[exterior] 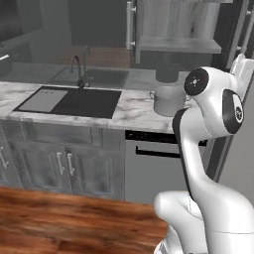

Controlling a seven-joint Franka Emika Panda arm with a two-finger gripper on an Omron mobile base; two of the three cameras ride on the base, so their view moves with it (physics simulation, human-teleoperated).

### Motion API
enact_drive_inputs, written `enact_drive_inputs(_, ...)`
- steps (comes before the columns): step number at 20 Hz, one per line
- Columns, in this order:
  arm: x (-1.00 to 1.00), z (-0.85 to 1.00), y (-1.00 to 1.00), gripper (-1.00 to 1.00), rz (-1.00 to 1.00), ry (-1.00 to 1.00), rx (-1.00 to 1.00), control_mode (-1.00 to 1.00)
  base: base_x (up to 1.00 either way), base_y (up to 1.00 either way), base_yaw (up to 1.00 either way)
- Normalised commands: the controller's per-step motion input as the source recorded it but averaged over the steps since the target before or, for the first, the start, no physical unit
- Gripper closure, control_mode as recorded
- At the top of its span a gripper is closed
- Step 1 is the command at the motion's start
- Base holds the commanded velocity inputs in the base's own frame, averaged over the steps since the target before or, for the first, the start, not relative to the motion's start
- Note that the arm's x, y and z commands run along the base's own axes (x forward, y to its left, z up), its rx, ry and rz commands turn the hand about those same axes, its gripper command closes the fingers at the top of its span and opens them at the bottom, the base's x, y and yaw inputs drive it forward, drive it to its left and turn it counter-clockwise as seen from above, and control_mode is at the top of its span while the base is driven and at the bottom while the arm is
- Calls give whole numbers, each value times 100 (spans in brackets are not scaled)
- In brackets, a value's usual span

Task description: Pick the kettle from the cabinet and place it on a stove burner. Then pick the pot from the counter and place it on another stove burner. Finally, turn both burners on.

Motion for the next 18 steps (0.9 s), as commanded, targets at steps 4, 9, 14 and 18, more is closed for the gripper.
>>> enact_drive_inputs(4, 0, 0, 0, -100, 0, 0, 0, 100, 53, 18, -12)
enact_drive_inputs(9, 0, 0, 0, -100, 0, 0, 0, 100, 43, -1, -7)
enact_drive_inputs(14, 0, 0, 0, -100, 0, 0, 0, 100, 39, 0, -10)
enact_drive_inputs(18, 0, 0, 0, -100, 0, 0, 0, 100, 42, 7, -12)
